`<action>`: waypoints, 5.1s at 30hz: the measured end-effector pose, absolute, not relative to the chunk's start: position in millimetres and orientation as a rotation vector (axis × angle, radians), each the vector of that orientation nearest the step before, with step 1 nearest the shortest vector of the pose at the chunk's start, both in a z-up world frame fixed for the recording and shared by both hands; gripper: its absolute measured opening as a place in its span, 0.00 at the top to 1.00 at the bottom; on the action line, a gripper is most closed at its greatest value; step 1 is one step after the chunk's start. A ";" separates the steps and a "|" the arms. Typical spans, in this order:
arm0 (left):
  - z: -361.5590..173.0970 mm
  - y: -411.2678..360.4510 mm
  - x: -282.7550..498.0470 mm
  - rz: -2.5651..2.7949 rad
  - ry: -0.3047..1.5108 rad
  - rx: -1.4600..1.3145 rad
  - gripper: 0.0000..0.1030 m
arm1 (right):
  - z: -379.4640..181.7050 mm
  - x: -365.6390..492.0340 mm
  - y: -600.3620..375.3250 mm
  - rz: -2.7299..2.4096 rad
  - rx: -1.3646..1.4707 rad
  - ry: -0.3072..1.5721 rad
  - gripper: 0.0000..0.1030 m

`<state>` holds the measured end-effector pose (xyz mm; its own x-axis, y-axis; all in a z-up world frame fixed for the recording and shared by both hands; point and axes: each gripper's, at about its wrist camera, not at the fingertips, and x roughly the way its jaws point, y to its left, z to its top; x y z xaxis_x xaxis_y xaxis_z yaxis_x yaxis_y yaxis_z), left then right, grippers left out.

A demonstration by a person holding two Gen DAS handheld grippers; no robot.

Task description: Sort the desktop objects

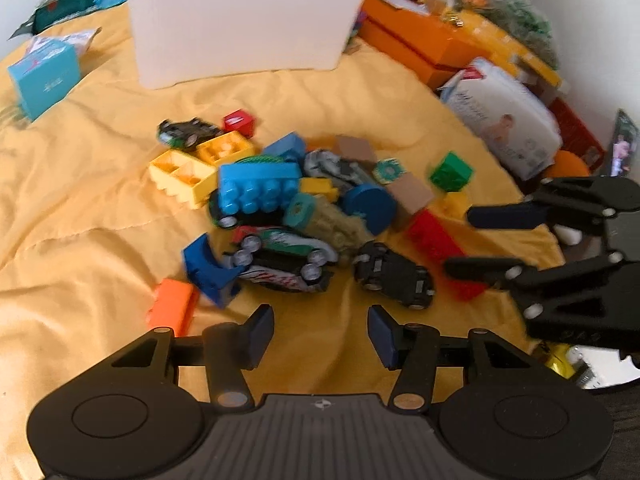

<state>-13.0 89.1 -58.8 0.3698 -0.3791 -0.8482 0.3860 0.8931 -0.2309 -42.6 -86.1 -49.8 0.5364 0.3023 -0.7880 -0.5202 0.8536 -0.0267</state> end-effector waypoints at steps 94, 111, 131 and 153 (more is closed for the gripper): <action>71.8 101.7 172.5 -0.207 0.620 0.073 0.33 | 46.4 157.3 -83.3 0.303 -0.116 0.564 0.57; -35.7 114.0 16.5 -0.360 0.976 0.013 0.30 | -37.1 3.4 -69.8 0.510 -0.248 0.727 0.46; -51.4 101.4 -6.8 -0.413 0.985 0.157 0.33 | -78.1 27.8 -32.4 0.409 -0.452 0.793 0.37; -48.1 90.1 -2.7 -0.418 0.980 0.139 0.33 | -58.5 19.0 -53.3 0.674 -0.173 0.902 0.45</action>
